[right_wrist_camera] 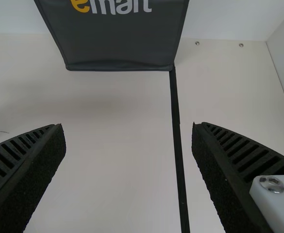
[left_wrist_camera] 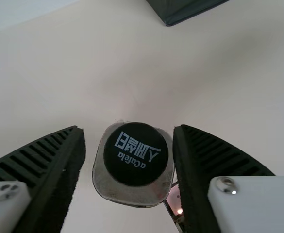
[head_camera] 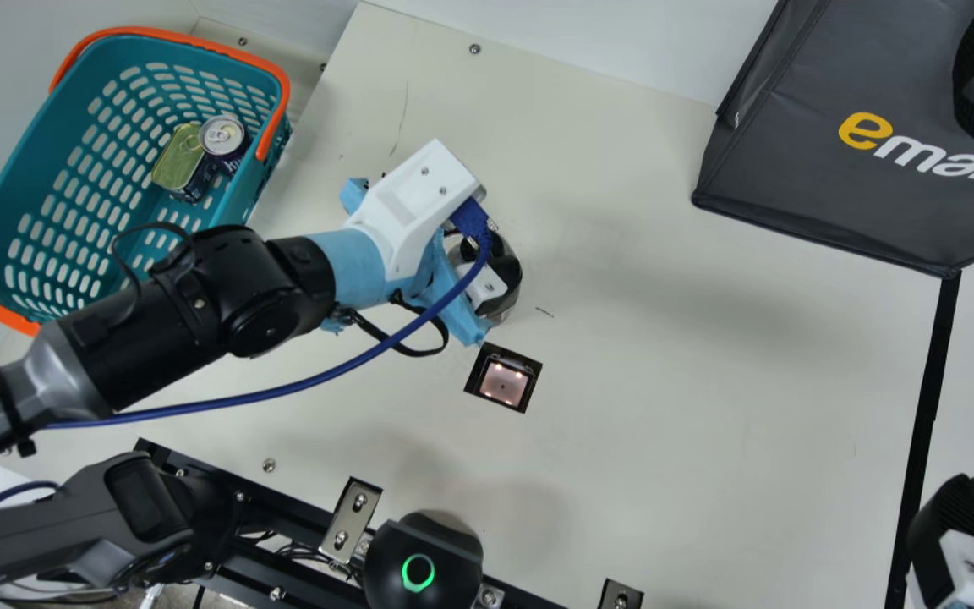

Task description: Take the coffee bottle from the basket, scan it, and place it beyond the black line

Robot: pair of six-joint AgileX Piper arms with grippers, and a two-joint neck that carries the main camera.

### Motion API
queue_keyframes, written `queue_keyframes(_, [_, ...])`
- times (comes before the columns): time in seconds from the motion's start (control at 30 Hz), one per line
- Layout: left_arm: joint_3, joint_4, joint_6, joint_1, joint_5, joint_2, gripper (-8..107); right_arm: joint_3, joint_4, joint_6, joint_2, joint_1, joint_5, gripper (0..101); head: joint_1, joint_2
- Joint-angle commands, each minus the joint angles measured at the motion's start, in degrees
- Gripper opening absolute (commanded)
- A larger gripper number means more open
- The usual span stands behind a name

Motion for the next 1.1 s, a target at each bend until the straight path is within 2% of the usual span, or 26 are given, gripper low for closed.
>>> queue_keyframes(0.0, [-0.1, 0.01, -0.25, 0.04, 0.06, -0.06, 87, 0.0, 0.0, 0.0, 0.0, 0.0, 0.0, 91, -1.57, 0.14])
queue_keyframes(0.03, [-0.18, 0.07, -0.39, 0.05, 0.11, -0.1, 90, 0.0, 0.0, 0.0, 0.0, 0.0, 0.0, 91, -1.57, 0.14])
queue_keyframes(0.43, [-2.68, 1.08, -2.27, 0.26, 1.8, -1.25, 90, 0.0, 0.0, 0.0, 0.0, 0.0, 0.0, 91, -1.57, 0.14])
queue_keyframes(1.07, [-5.92, 7.97, -7.7, 2.55, 4.49, -5.3, 90, 0.0, 0.0, 0.0, 0.0, 0.0, 0.0, 91, -1.57, 0.14])
